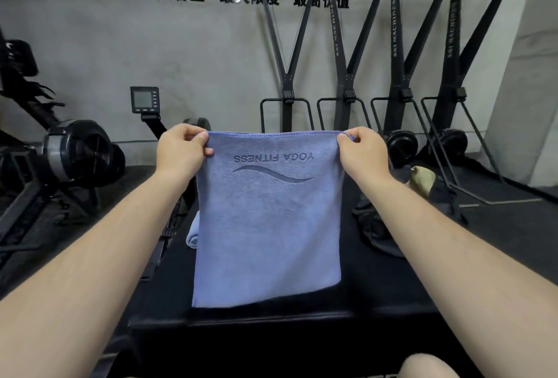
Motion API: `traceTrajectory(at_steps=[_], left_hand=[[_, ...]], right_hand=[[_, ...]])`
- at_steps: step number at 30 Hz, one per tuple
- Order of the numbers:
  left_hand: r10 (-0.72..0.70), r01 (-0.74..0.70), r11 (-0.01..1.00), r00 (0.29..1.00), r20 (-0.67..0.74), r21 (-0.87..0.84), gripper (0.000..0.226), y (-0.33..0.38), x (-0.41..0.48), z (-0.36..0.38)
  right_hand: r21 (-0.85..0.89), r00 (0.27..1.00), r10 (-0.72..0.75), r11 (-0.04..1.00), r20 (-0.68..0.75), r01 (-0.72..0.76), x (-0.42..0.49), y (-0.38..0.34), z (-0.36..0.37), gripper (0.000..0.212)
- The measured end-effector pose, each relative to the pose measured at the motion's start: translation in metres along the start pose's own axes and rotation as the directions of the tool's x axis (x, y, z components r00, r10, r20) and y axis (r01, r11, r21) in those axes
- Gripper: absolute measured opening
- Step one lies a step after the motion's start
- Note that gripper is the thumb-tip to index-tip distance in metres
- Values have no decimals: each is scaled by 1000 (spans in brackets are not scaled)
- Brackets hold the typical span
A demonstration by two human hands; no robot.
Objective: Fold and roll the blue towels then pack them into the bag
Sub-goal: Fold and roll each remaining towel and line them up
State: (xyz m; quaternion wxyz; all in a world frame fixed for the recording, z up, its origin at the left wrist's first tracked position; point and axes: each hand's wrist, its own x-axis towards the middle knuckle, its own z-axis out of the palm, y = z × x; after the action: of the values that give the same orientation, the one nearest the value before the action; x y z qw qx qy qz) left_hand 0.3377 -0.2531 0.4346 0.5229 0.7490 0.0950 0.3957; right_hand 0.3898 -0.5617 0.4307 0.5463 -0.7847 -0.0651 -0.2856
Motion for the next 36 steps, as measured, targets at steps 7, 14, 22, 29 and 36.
traceTrajectory(at_steps=[7, 14, 22, 29, 36], left_hand=[[-177, 176, 984, 981, 85, 17, 19, -46, 27, 32], [-131, 145, 977, 987, 91, -158, 7, -37, 52, 44], [-237, 234, 961, 971, -5, -145, 8, -104, -24, 50], [-510, 509, 860, 858, 59, 28, 13, -218, -143, 41], [-447, 422, 884, 889, 99, 201, 19, -233, -187, 30]], right_hand=[[-8, 982, 140, 990, 127, -140, 19, 49, 44, 16], [97, 980, 147, 982, 133, -160, 52, 47, 54, 31], [-31, 969, 235, 972, 81, -233, 2, 108, 62, 17], [-154, 883, 454, 887, 123, -435, -115, 204, 63, 16], [-222, 889, 437, 888, 136, -403, -174, 228, 50, 23]])
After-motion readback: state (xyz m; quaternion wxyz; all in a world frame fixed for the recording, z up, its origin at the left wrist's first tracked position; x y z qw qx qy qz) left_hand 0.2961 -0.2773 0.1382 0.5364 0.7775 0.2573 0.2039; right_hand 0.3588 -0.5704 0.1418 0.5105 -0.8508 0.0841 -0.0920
